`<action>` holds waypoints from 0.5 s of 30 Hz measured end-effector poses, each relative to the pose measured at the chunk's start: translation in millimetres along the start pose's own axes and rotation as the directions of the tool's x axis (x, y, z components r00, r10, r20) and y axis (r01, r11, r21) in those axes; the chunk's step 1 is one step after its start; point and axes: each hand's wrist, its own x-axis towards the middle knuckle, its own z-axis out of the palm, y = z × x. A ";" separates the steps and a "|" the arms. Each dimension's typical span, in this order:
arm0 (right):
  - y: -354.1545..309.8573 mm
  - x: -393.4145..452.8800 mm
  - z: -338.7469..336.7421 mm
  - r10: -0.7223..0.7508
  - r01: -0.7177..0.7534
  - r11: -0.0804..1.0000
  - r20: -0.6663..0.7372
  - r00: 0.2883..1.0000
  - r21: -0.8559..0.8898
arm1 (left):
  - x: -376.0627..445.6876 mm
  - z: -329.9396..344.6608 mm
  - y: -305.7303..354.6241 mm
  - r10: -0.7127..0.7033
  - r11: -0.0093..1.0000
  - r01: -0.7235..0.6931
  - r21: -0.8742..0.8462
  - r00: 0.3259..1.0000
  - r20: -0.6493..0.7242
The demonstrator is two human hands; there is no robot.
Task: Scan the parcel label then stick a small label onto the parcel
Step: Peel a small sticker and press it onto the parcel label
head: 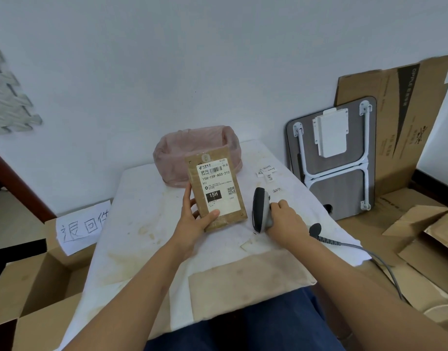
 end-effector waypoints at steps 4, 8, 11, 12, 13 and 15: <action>2.8 2.0 3.0 0.008 -0.008 1.000 0.022 1.000 0.003 | -0.4 0.2 0.6 -0.005 1.000 0.005 -0.003 1.000 -0.003; 5.6 0.6 -0.1 0.006 -0.008 0.999 0.065 0.998 0.032 | -0.4 1.4 2.9 -0.017 1.000 0.017 -0.002 1.000 -0.013; 8.3 -2.3 -4.5 0.002 -0.014 0.995 0.117 0.993 0.098 | -0.6 2.6 5.3 -0.023 1.000 0.023 -0.012 0.999 -0.035; 8.8 -3.8 -6.7 -0.002 -0.015 0.992 0.137 0.991 0.125 | -0.5 3.1 6.7 -0.029 0.999 0.029 -0.014 0.999 -0.043; 8.7 -5.3 -8.9 -0.007 -0.015 0.988 0.146 0.989 0.153 | -0.4 3.3 8.4 -0.042 0.999 0.042 -0.014 0.998 -0.051; 7.8 -8.1 -10.7 -0.009 -0.019 0.972 0.116 0.993 0.233 | -1.1 3.3 12.9 -0.085 0.996 0.085 -0.006 0.995 -0.058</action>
